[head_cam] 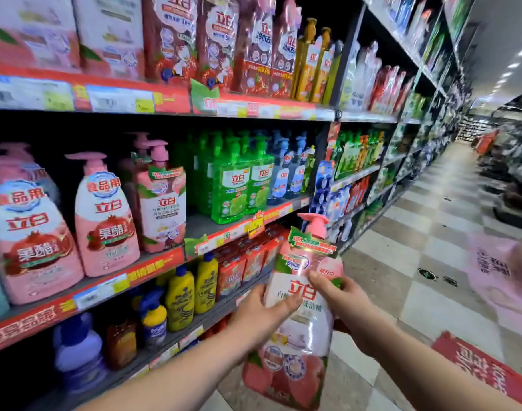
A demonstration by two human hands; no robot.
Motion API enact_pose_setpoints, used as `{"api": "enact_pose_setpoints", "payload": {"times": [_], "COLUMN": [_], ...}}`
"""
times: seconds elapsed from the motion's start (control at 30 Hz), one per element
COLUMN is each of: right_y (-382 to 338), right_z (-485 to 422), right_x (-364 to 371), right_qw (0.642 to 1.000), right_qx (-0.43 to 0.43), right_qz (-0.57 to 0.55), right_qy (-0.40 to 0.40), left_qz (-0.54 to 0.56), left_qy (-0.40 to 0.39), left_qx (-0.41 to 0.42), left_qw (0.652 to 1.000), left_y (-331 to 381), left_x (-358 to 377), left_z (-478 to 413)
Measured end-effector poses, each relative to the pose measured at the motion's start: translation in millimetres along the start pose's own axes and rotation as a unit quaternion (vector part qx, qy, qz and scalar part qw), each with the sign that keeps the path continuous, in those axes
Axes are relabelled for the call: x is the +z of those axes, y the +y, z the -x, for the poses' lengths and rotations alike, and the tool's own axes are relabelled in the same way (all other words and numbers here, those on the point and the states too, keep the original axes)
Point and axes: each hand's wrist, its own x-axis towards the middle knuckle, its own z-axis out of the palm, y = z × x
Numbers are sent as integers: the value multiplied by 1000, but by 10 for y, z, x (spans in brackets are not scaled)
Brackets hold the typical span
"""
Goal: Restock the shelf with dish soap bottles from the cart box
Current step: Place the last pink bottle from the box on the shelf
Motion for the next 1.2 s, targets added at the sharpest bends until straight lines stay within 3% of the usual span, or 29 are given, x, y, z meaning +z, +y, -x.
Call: {"api": "enact_pose_setpoints", "payload": {"times": [0.13, 0.37, 0.63, 0.87, 1.0, 1.07, 1.2], "right_y": [-87, -294, -1003, -1246, -1231, -1208, -1151], "right_z": [-524, -1570, -2674, -3188, -3322, -3361, -3450], "right_x": [204, 674, 948, 1149, 1287, 1351, 1492], "right_qw": [999, 989, 936, 922, 905, 898, 889], "right_qx": [3, -21, -97, -174, -230, -249, -266], "right_qz": [2, 25, 114, 100, 74, 70, 71], "right_qy": [-34, -147, -318, -330, -350, -355, -365], "left_qz": [-3, -32, -67, -17, -90, -155, -336], "left_qy": [29, 166, 300, 347, 381, 426, 585], "left_qx": [-3, -9, 23, 37, 33, 55, 119], "left_qw": [1000, 986, 951, 937, 920, 889, 728], "left_y": [-5, 51, 385, 553, 680, 769, 1029], "left_x": [-239, -682, -923, -951, -1028, -1139, -1511], "left_z": [-352, -969, -1644, -2049, -2052, -1995, -1830]}}
